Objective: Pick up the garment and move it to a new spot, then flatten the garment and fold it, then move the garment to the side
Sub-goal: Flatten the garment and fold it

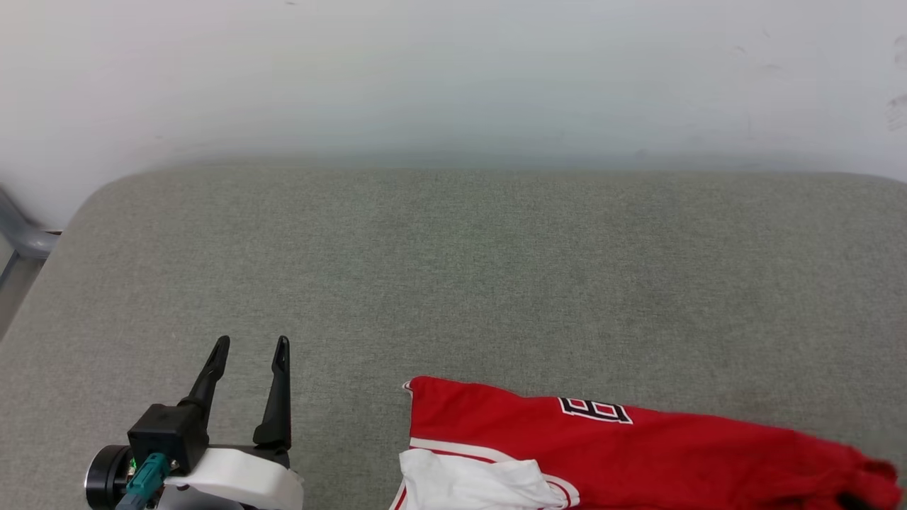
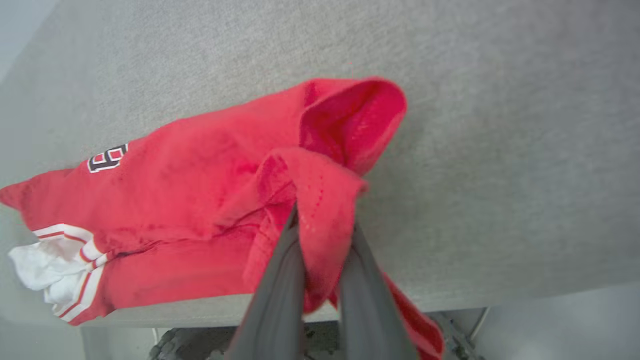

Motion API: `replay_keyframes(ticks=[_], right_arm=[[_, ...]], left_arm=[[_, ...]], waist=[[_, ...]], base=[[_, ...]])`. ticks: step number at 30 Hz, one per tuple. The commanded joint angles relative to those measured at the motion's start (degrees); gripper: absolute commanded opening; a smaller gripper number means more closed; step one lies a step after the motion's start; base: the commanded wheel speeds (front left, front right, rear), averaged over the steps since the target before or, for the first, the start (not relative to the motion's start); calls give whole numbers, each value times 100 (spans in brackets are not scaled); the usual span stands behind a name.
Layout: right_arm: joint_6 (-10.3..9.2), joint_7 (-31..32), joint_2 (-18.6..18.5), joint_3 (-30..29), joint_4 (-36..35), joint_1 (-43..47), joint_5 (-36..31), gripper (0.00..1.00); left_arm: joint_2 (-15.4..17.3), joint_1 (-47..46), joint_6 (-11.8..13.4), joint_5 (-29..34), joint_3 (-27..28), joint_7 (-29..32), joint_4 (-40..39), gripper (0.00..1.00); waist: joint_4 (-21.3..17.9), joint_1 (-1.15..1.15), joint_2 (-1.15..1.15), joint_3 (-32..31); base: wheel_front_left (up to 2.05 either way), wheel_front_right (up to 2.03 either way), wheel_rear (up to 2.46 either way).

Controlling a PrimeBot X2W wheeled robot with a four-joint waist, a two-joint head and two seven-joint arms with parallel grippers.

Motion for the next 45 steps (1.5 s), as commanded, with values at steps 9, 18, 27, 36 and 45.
replay_keyframes(ticks=[9,18,27,36,45], right_arm=[[-5,1418,852,-188,-114,-217,1770,0],[-4,1220,870,1446,338,-190,4069,0],[-4,27,869,3351,434,-953,5001,0],[-4,-616,866,4017,1072,-1428,4637,0],[-4,-1088,863,4171,1221,-1622,4431,100]], left_arm=[[32,-49,14,16,-39,28,-41,100],[-5,-242,-52,38,-155,95,-33,100],[-134,-548,-143,41,-233,51,11,100],[-298,-792,-245,49,-213,-47,197,100],[-360,-869,-323,99,-129,-95,373,100]], waist=[[38,0,0,22],[239,0,0,76],[645,0,0,522],[860,0,0,925],[737,0,0,920]], base=[[0,0,0],[0,0,0],[0,0,0],[0,0,0],[0,0,0]])
